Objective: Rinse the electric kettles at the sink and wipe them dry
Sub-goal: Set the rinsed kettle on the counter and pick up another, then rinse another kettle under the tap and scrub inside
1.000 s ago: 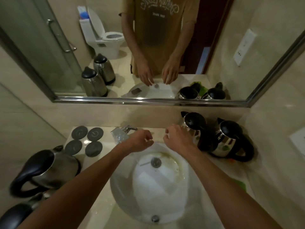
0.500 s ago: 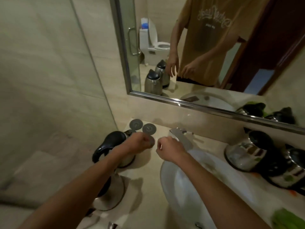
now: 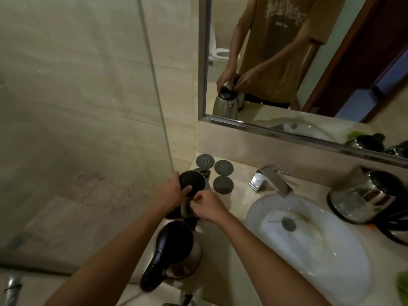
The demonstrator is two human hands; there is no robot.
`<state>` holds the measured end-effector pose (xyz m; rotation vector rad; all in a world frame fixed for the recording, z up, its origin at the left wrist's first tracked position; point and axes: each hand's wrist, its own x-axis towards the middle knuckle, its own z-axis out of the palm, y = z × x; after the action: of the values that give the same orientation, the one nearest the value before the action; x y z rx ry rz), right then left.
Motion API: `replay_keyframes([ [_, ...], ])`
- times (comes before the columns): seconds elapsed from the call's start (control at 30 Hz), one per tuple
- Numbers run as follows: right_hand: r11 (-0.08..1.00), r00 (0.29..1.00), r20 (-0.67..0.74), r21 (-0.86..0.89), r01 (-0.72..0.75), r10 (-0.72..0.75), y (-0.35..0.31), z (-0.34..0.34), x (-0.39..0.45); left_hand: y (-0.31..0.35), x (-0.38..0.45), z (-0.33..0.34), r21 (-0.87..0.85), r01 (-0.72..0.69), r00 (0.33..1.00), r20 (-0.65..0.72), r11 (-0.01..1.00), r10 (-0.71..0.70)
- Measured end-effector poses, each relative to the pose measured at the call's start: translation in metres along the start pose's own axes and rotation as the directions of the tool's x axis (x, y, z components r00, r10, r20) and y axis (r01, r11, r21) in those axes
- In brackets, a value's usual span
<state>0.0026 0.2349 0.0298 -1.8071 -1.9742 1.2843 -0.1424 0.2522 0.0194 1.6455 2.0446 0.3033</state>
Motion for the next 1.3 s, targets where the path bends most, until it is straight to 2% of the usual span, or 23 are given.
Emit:
replay_keyframes([
  [0.17,0.995,0.998,0.021,0.073,-0.063,0.061,0.005,0.006,0.008,0.014,0.007,0.007,-0.134,0.000,0.999,-0.036,0.991,-0.005],
  [0.33,0.979,0.992,-0.032,0.168,-0.118,0.125,0.023,-0.003,0.008,0.037,0.015,0.024,-0.321,0.033,0.999,0.042,0.947,-0.021],
  [0.5,0.910,0.977,0.037,0.359,-0.209,0.210,0.054,-0.020,0.002,0.054,0.015,0.037,-0.427,0.113,0.987,0.151,0.897,-0.053],
  [0.6,0.868,0.975,0.119,0.445,-0.219,0.186,0.079,-0.029,-0.001,0.066,0.012,0.041,-0.526,0.199,0.970,0.224,0.827,-0.091],
  [0.77,0.796,0.974,0.170,0.564,-0.219,0.147,0.107,-0.045,-0.012,0.089,0.003,0.044,-0.676,0.369,0.916,0.382,0.637,-0.125],
  [0.83,0.779,0.975,0.193,0.591,-0.208,0.113,0.113,-0.051,-0.018,0.093,-0.001,0.049,-0.687,0.393,0.907,0.398,0.611,-0.136],
  [0.93,0.778,0.979,0.193,0.605,-0.172,0.066,0.123,-0.052,-0.026,0.098,-0.008,0.056,-0.696,0.378,0.915,0.380,0.611,-0.134],
  [1.1,0.830,0.974,0.221,0.531,-0.169,0.056,0.142,-0.055,-0.042,0.099,-0.023,0.069,-0.643,0.328,0.928,0.356,0.692,-0.109],
  [1.23,0.883,0.984,0.165,0.450,-0.134,0.065,0.154,-0.060,-0.048,0.105,-0.030,0.075,-0.619,0.303,0.932,0.353,0.724,-0.089],
  [1.3,0.903,0.989,0.134,0.414,-0.111,0.060,0.155,-0.060,-0.053,0.108,-0.033,0.077,-0.576,0.265,0.941,0.328,0.773,-0.078],
])
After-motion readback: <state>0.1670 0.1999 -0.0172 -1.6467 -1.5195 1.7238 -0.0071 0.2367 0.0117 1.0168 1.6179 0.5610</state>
